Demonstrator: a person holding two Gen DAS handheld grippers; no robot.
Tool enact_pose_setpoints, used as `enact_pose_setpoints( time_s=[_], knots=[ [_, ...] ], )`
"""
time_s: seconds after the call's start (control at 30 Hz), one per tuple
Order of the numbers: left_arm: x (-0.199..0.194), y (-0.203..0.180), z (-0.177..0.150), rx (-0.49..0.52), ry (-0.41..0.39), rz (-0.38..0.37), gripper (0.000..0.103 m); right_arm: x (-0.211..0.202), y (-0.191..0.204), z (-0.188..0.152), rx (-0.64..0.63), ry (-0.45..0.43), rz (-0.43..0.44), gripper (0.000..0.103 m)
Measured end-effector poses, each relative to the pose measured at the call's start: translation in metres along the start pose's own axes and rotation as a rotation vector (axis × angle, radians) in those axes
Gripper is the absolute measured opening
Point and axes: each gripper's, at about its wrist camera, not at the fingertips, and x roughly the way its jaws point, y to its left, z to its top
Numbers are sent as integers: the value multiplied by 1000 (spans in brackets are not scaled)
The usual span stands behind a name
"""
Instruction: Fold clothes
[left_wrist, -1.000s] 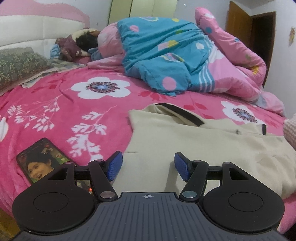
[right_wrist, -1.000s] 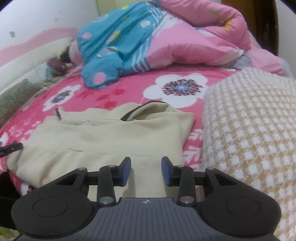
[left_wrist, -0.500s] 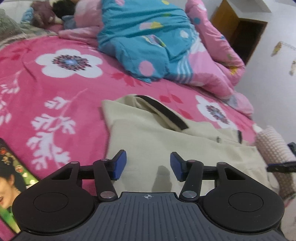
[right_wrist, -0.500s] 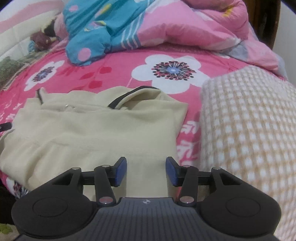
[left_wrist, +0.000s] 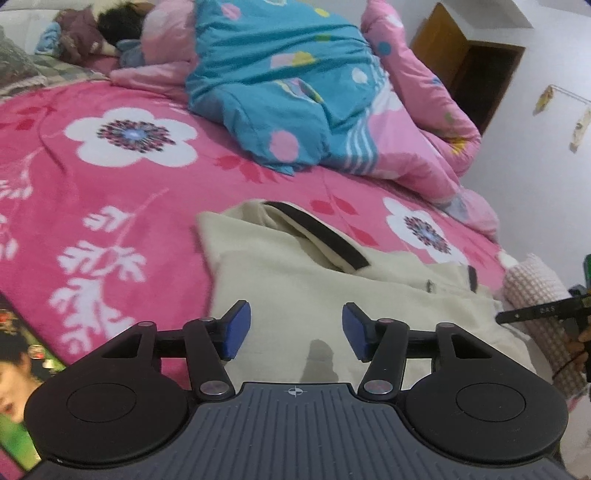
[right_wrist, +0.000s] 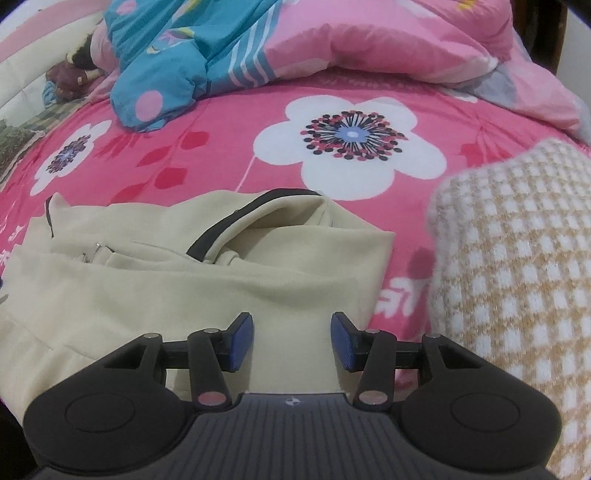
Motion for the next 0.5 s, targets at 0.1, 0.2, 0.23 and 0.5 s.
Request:
enact_pose_setpoints(
  time_s=[0.1, 0.2, 0.23, 0.5],
  knots=[
    [-6, 5, -1, -8, -1, 34, 62, 2, 2, 1, 2, 0, -15, 52],
    [-6, 11, -3, -16, 16, 40, 67, -3, 7, -9, 42, -18, -62, 53],
    [-5, 13, -4, -20, 22, 33, 69, -5, 9, -12, 56, -24, -77, 53],
    [9, 28, 0, -79, 69, -77, 76, -17, 23, -33, 174, -61, -206, 60]
  ],
)
